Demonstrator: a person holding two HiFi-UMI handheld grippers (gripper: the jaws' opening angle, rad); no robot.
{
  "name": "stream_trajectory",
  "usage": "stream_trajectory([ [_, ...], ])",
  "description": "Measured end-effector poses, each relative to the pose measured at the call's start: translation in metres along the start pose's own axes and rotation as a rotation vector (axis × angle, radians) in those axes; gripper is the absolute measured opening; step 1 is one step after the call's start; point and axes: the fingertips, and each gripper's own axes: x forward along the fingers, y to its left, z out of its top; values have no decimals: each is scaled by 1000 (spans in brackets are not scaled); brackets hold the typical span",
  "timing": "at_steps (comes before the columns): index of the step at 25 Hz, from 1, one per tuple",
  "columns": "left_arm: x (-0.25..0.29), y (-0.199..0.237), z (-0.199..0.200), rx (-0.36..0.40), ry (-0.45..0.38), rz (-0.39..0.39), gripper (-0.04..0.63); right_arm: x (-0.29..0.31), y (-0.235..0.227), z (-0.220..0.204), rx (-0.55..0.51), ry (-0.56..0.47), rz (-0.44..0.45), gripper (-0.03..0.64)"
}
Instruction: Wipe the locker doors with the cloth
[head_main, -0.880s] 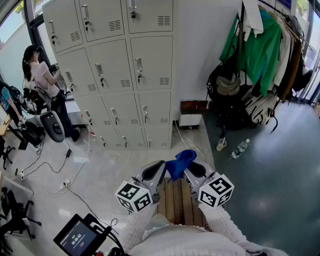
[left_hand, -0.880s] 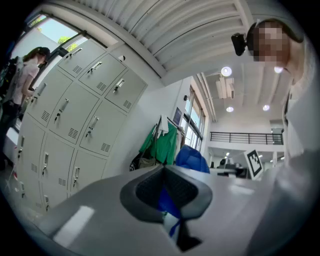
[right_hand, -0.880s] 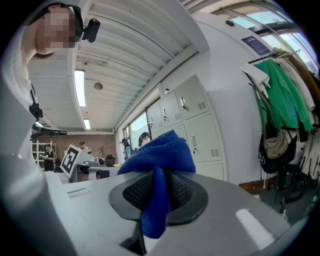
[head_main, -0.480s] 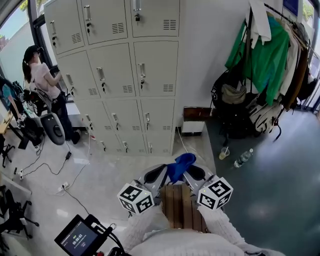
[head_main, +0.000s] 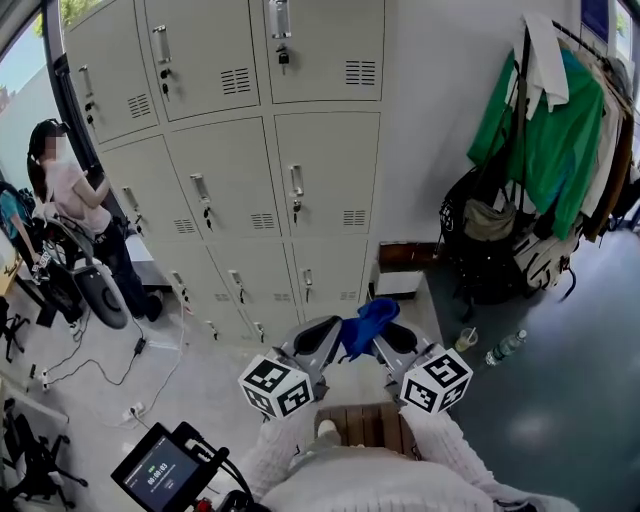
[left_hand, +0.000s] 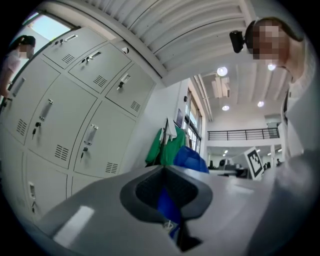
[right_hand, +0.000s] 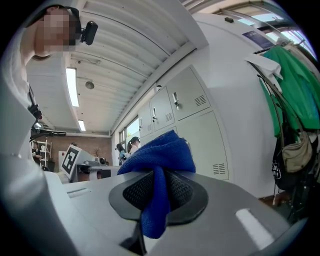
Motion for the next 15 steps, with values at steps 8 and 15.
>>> stream_trajectory([
  [8,56,82,18,-11,19,-42,6,96,-39,14,10,-8,-3,51],
  [15,74,137,26,-44,9,16,6,139,-75,5,41,39,-4,51],
])
